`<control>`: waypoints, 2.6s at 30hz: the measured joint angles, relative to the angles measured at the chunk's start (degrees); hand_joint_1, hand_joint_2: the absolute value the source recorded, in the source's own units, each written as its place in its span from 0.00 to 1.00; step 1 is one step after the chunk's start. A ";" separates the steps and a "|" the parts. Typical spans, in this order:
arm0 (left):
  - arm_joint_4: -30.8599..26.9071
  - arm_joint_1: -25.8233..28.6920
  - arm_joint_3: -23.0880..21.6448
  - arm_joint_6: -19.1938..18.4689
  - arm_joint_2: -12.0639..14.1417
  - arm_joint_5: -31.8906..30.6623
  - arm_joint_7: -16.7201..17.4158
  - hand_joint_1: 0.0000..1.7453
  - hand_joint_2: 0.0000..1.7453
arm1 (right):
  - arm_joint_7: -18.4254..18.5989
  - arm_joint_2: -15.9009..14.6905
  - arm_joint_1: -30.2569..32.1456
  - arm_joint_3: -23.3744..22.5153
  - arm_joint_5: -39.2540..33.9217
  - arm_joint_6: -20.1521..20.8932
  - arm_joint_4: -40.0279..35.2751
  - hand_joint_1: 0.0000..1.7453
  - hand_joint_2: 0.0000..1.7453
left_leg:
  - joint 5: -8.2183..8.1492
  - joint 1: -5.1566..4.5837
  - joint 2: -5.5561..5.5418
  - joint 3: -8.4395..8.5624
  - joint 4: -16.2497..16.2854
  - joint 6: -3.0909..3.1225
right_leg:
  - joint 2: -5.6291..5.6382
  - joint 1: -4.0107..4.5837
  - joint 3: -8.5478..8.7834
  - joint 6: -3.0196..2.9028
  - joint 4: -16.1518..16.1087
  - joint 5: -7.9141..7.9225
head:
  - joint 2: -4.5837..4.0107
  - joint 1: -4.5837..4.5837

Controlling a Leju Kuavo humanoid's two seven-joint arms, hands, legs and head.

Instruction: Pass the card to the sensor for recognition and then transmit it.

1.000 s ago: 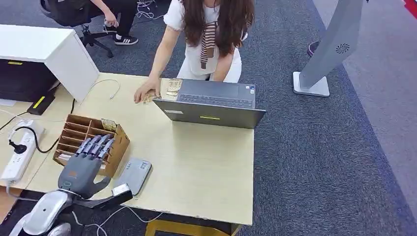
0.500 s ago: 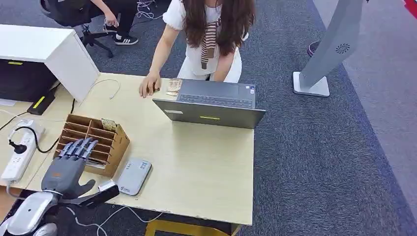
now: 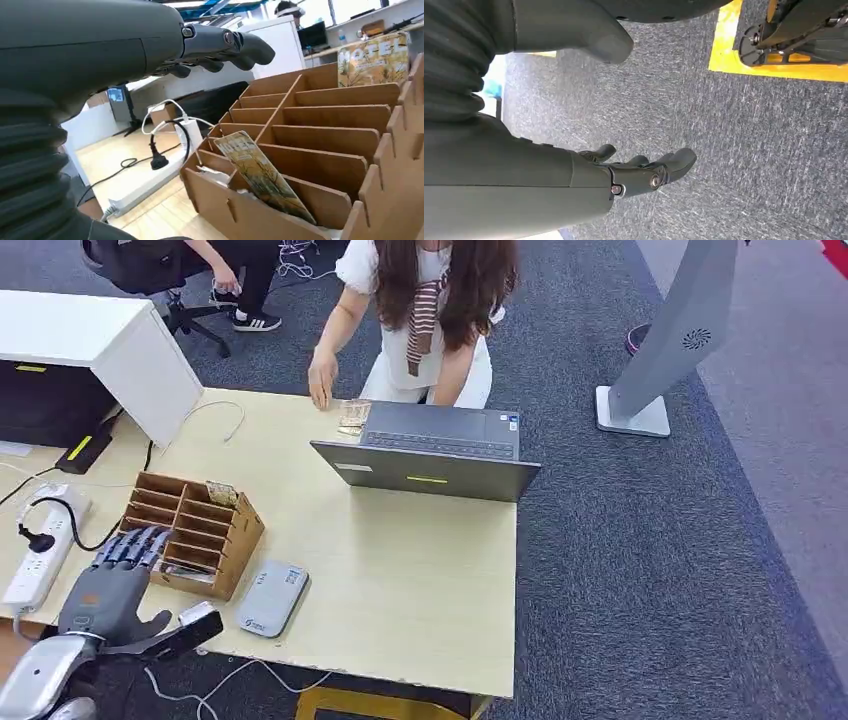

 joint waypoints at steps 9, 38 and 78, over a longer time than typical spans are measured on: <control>1.40 -1.30 0.46 -0.72 -0.24 -0.24 0.11 0.00 1.00 | -0.15 0.15 -0.01 0.02 0.83 0.35 -0.09 0.00 1.00 | 0.00 0.00 0.00 0.01 0.00 0.00 | 0.00 0.00 0.00 0.00 0.00 0.00 | 0.00 0.00; 5.33 -3.65 -0.35 -1.68 -1.77 -1.29 0.44 0.00 1.00 | -0.15 0.39 -0.03 0.00 1.86 0.61 -0.31 0.00 1.00 | 0.00 -0.01 0.01 0.01 0.00 0.00 | 0.02 0.00 -0.02 0.00 0.00 0.00 | 0.00 0.00; 2.73 -2.98 -3.08 15.94 -4.02 -6.98 -1.12 0.00 1.00 | -0.85 1.36 -0.02 -2.38 6.82 0.92 -1.14 0.00 1.00 | 0.00 -0.04 -0.09 0.02 0.01 0.00 | -0.06 -0.01 0.04 0.00 0.00 0.00 | -0.02 0.00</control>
